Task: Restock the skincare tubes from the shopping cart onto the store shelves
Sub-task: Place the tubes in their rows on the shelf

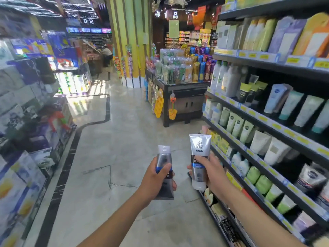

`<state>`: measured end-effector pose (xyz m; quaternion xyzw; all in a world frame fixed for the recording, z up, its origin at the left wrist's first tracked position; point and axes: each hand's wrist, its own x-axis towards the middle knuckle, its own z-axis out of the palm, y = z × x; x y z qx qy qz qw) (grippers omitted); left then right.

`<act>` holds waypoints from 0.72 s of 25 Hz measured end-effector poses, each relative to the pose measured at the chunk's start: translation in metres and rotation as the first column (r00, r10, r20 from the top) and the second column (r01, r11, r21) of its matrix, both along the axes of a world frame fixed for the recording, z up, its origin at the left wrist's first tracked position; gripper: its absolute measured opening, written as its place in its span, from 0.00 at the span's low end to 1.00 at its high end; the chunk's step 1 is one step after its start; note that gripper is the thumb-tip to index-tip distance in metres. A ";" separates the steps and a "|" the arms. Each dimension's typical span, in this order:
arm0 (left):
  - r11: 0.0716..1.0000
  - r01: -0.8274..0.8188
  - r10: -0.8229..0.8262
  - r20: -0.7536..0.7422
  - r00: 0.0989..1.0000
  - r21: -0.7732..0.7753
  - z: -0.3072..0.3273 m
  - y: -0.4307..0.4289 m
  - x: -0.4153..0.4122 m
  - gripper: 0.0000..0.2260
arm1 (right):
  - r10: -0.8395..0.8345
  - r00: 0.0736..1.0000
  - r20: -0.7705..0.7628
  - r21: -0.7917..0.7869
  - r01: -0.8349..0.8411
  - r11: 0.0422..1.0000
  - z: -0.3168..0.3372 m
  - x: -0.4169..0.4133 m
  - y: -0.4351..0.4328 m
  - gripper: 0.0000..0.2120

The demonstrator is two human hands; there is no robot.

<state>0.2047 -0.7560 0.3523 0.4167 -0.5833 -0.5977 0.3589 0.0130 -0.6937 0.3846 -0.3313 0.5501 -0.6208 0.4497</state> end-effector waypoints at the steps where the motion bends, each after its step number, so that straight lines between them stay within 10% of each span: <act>1: 1.000 -0.021 0.021 -0.012 1.000 0.012 -0.001 -0.014 0.001 0.08 | 0.018 1.000 0.010 0.014 -0.018 1.000 -0.002 0.000 -0.018 0.08; 18: 0.992 0.125 -0.125 -0.023 0.992 -0.024 0.000 -0.332 -0.037 0.08 | -0.070 0.959 -0.274 -0.028 0.064 0.998 0.013 -0.037 -0.319 0.12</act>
